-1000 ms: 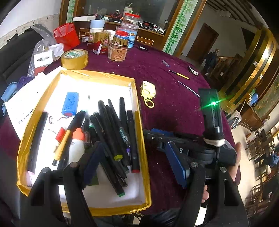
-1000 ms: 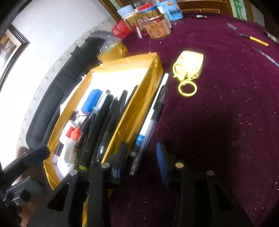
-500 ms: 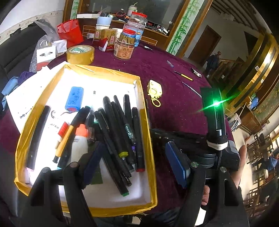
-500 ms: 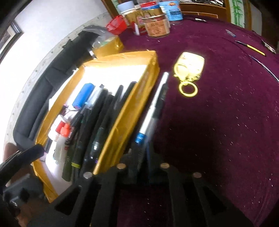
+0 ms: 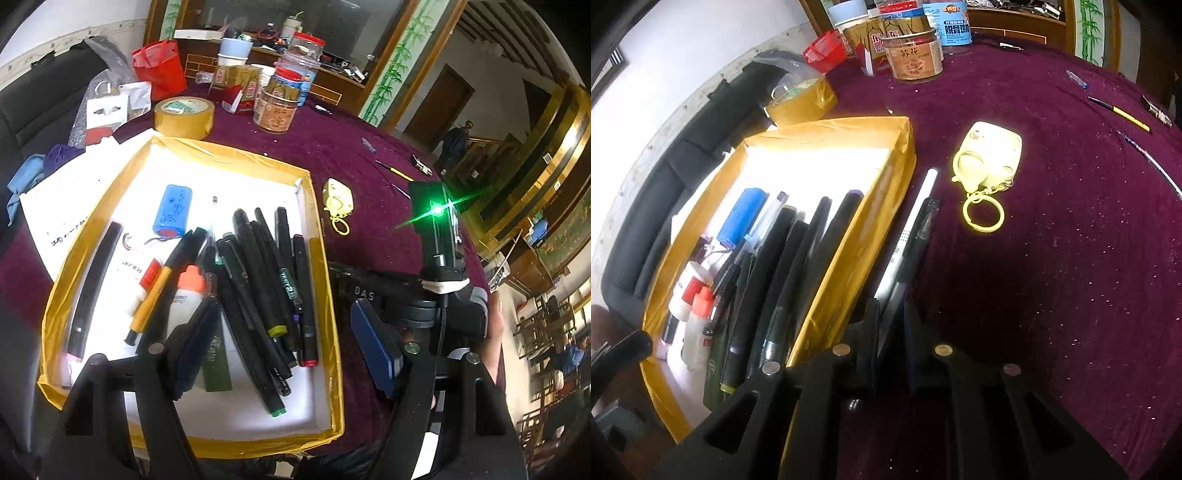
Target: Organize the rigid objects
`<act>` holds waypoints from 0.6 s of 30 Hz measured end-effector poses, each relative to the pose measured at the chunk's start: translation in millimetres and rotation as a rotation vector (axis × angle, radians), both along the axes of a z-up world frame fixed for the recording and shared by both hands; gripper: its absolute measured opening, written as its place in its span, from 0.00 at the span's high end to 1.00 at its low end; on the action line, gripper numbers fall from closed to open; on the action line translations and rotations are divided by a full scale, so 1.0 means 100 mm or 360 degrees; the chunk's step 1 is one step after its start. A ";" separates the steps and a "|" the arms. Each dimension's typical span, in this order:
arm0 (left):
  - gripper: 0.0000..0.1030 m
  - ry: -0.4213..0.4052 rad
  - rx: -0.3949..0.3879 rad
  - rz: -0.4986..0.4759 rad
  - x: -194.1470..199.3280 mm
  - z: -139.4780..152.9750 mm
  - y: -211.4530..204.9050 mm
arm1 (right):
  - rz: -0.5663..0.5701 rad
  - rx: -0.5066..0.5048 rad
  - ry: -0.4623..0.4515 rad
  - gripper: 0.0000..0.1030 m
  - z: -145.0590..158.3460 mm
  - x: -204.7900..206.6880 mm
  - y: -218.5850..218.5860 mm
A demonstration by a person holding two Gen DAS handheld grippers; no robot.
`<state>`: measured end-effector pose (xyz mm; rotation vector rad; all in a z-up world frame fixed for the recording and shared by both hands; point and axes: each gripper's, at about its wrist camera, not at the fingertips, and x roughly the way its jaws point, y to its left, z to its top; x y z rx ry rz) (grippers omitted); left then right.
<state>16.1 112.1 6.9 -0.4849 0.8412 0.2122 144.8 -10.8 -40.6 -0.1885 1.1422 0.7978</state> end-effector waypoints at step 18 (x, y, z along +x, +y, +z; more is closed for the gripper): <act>0.28 0.0086 0.0092 -0.0193 0.54 0.10 -0.39 | -0.0286 0.0140 -0.0107 0.93 0.19 -0.20 -1.26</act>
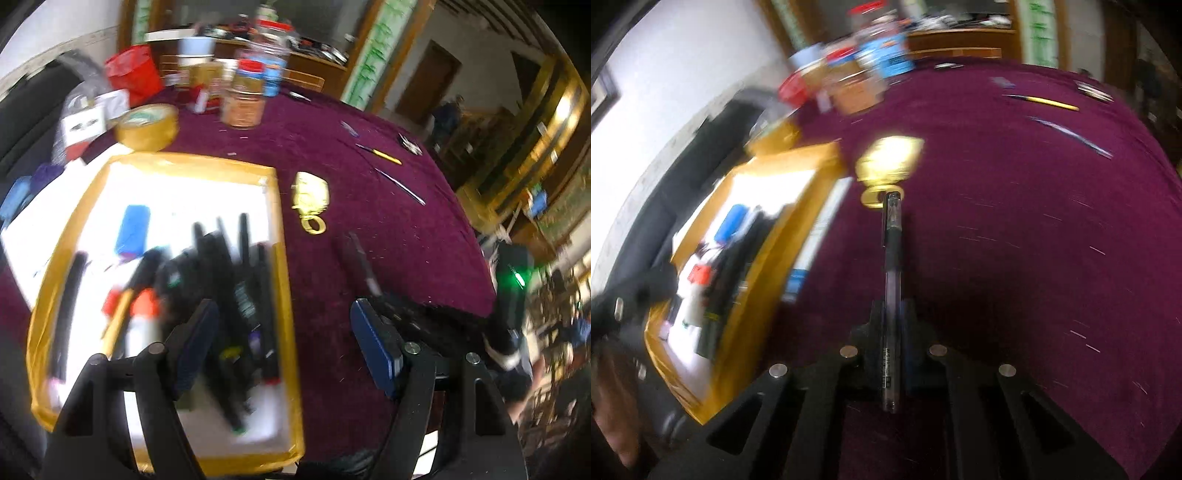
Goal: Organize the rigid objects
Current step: 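Grasp a black-capped clear pen with the right tool while the left tool grasps the yellow keychain card, then carry the pen and keychain card into the tray and open both tools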
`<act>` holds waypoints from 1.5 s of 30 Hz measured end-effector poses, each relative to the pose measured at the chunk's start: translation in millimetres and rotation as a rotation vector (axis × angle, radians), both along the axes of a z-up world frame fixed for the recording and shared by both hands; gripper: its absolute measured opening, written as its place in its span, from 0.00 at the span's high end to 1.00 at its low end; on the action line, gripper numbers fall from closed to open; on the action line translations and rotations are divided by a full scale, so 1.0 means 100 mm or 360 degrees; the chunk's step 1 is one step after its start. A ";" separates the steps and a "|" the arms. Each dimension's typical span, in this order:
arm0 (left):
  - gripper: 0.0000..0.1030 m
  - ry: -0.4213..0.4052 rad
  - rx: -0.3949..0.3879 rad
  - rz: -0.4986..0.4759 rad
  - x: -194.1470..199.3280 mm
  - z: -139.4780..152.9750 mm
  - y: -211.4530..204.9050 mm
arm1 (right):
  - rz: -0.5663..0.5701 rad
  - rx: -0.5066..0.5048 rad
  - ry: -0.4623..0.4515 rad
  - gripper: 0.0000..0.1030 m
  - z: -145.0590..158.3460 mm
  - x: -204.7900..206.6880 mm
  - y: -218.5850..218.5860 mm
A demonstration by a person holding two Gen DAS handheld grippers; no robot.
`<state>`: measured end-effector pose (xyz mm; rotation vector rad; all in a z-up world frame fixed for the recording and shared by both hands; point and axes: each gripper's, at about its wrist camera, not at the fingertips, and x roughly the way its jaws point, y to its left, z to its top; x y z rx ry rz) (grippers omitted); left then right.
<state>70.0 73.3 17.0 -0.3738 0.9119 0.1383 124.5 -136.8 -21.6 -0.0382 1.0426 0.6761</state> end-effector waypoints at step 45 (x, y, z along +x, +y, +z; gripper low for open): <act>0.57 0.0040 0.0597 0.0004 -0.09 0.20 -1.14 | -0.0259 -0.0044 -0.0122 0.92 -0.26 -0.02 -0.53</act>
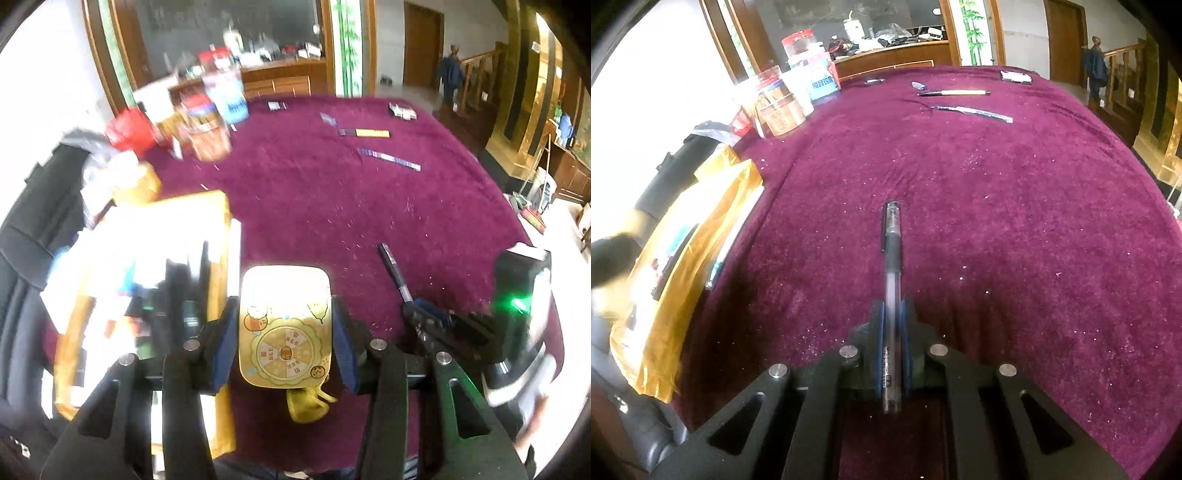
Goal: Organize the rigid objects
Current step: 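Carry the pen and keychain card into the tray and open both tools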
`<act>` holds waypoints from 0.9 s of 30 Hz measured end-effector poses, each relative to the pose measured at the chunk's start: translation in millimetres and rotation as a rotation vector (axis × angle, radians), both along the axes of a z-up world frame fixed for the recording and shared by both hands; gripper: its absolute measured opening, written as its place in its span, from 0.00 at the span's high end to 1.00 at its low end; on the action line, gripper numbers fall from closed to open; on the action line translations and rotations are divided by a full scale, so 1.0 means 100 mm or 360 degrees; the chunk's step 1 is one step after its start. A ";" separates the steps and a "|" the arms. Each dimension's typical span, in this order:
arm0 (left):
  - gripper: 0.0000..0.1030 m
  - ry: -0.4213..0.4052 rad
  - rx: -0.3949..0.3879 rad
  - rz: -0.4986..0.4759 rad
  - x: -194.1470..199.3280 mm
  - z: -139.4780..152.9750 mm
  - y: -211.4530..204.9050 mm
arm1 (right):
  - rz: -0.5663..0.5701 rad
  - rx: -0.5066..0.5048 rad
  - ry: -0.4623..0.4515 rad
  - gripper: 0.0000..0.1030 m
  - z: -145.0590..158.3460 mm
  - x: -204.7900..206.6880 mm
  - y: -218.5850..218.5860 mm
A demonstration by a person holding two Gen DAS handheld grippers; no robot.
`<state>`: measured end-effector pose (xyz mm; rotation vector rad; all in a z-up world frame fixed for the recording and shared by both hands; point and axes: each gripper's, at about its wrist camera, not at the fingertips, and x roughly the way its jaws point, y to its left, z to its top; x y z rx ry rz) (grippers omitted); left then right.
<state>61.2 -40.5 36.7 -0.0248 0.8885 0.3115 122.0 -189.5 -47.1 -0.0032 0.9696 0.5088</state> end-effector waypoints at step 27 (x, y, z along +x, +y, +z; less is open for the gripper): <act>0.56 -0.0031 -0.0434 0.0376 -0.57 -0.36 1.95 | 0.0647 0.0343 0.0148 0.92 0.49 -0.68 1.81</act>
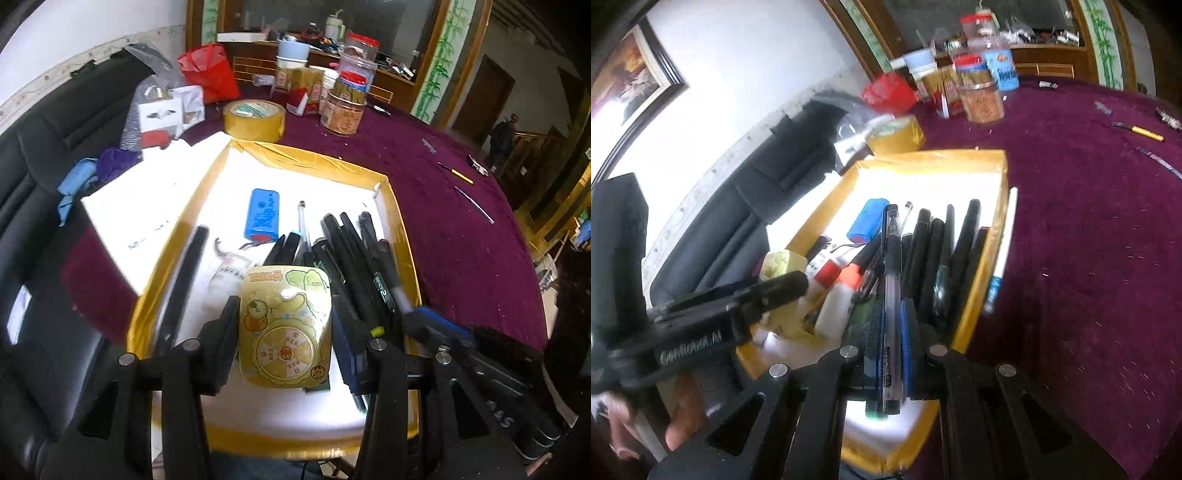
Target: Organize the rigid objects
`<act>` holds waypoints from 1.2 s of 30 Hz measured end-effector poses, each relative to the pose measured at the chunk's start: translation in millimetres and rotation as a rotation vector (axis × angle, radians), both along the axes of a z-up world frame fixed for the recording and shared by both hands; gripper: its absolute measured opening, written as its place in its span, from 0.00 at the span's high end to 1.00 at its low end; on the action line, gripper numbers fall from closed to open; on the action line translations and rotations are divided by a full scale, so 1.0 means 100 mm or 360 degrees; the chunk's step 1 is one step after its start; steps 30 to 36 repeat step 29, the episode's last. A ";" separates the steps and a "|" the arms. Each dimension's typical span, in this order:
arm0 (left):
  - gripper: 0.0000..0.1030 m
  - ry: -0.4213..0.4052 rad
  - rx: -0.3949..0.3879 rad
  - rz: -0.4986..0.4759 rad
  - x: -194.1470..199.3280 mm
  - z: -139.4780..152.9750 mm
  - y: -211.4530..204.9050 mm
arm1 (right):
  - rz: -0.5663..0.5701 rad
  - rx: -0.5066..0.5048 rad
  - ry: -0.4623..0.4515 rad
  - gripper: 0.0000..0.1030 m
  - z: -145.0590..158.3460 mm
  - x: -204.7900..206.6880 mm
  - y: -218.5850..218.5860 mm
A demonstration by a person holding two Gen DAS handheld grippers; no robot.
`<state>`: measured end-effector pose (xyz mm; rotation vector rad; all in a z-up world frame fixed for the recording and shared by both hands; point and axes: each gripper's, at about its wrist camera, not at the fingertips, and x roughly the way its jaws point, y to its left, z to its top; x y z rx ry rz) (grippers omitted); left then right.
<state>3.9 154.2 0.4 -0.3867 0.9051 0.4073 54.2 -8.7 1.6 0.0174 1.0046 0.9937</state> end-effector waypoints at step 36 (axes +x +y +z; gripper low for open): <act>0.22 0.0063 0.0355 0.0054 -0.09 -0.04 -0.13 | -0.0056 -0.0058 -0.0251 0.49 0.07 -0.17 -0.14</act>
